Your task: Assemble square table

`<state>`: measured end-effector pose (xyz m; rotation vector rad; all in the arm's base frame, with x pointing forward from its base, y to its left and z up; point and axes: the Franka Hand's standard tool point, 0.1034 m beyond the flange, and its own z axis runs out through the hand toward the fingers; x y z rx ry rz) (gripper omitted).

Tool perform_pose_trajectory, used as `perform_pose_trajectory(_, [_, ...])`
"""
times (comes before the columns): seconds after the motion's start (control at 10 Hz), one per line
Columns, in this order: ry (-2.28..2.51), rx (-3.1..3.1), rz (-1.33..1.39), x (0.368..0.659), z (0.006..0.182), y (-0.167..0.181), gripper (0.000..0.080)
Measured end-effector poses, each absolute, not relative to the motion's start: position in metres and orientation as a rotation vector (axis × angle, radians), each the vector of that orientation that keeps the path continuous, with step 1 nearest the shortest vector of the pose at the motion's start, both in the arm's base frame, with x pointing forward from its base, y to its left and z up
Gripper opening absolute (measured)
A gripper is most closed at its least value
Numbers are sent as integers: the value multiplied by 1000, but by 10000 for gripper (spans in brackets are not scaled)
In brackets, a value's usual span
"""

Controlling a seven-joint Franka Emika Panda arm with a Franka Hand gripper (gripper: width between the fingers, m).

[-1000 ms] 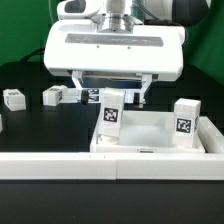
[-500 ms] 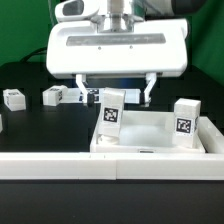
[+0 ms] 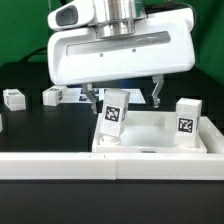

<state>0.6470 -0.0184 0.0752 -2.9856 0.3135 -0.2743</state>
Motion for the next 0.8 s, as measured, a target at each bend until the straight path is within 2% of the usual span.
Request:
perform_pose_trajectory(0.4, [358, -2985, -288, 650, 81, -23, 649])
perform_pose_trajectory(0.5, [359, -2985, -288, 650, 80, -24, 524])
perform_pose_trajectory(0.6, [443, -2967, -282, 650, 80, -23, 524])
perform_pose_trajectory(0.7, [564, -2939, -273, 650, 80, -23, 385])
perform_pose_trajectory(0.8, [654, -2915, -266, 650, 80, -23, 290])
